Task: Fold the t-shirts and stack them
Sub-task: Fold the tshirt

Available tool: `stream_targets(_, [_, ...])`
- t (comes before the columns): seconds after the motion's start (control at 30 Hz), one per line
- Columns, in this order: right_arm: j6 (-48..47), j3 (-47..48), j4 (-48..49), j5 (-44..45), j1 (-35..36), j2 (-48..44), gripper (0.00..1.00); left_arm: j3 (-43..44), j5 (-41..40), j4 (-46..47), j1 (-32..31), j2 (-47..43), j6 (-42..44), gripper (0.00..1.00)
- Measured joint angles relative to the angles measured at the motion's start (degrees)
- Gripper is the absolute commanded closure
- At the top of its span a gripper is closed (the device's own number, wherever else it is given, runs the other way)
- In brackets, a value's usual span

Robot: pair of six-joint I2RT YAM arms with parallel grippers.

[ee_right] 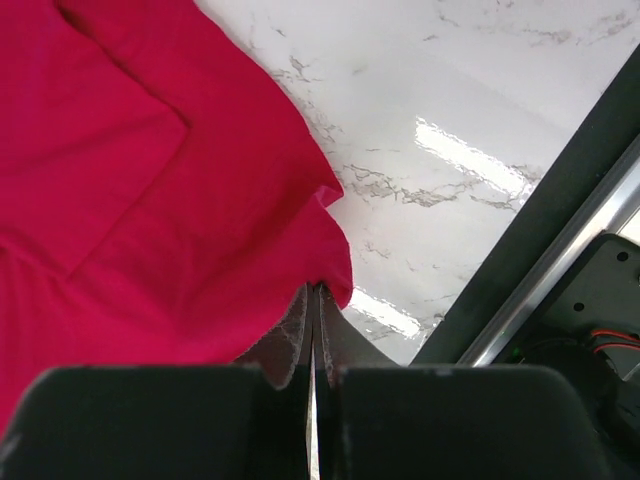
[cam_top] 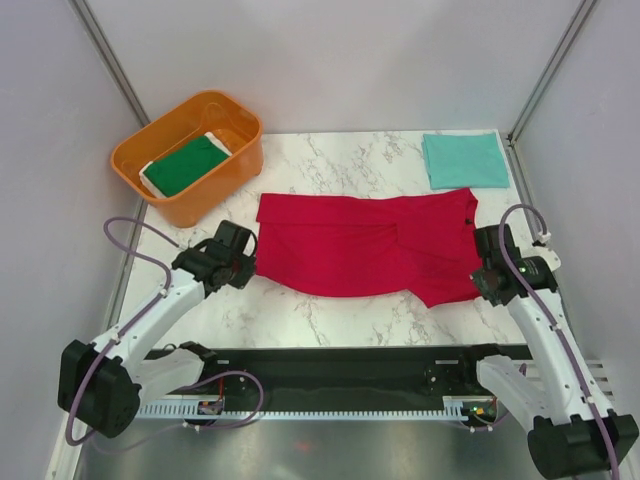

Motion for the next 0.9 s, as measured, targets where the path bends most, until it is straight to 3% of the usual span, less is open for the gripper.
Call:
stream_targets(0.17, [-1.75,5.81,-3.67,1.05,0.02,-1.97,1.00,0.02,-1.73,-3.41,-1.49,-0.33,-1.14,0.98])
stream_targets(0.33, [-5.18,10.60,-3.43,3.65,0.00,2.75,1.00,3.87,-5.01,-5.95,-1.49,3.67,-1.16,0.98])
stream_targets(0.57, [-15.67,12.79,6.88,1.68,0.00,16.92,1.00,14.73,-8.24,-6.23,-1.49,13.00,-1.09,0.98])
stream_targets(0.9, [-26.16,23.76,12.72,4.02,0.02,38.49,1.00,21.62,-9.77,-7.04,0.31,28.41,-1.09,0.98])
